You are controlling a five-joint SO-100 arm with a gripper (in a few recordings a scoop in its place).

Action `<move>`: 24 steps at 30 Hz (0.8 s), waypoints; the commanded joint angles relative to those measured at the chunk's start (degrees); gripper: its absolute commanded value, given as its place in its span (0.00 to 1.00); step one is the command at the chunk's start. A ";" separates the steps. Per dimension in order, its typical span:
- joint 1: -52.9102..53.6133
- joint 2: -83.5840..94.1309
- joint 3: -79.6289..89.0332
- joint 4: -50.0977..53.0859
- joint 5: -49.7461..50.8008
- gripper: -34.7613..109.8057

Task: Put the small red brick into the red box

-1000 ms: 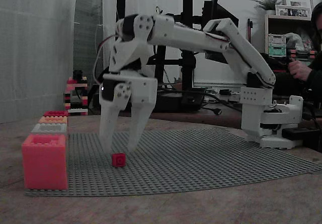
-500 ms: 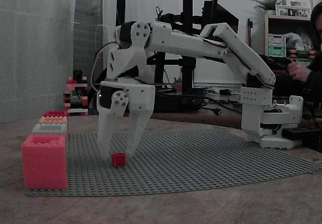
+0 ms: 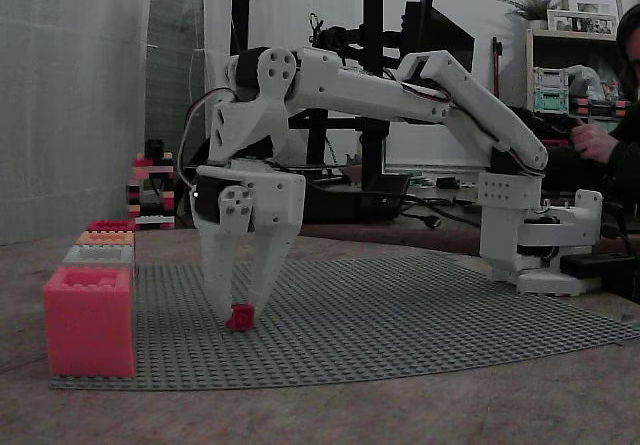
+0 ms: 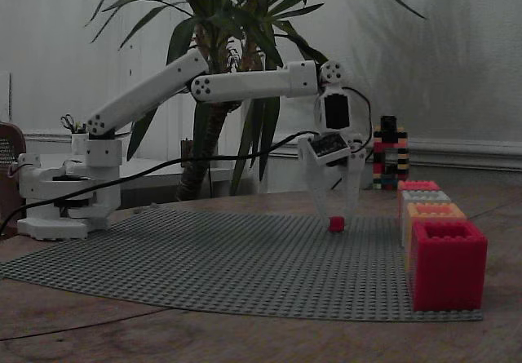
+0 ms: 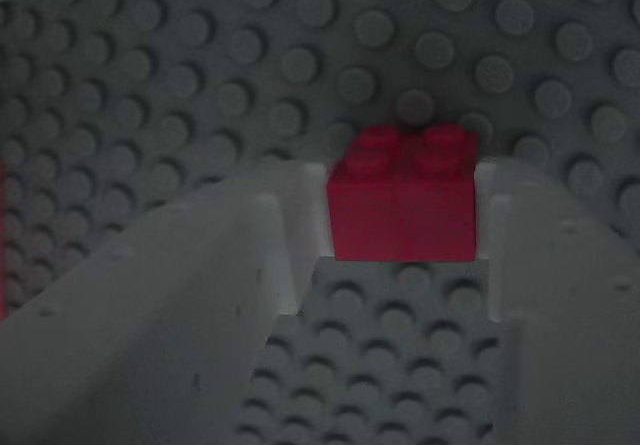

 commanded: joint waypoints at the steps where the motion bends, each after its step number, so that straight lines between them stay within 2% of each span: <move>1: -0.97 4.66 -6.33 1.67 1.05 0.24; 6: 2.46 9.58 -16.08 2.72 11.87 0.24; 11: 12.22 8.96 -27.69 3.16 23.64 0.24; 15: 20.92 2.55 -40.17 2.20 24.87 0.24; 24: 33.57 -0.70 -40.08 -8.61 22.24 0.24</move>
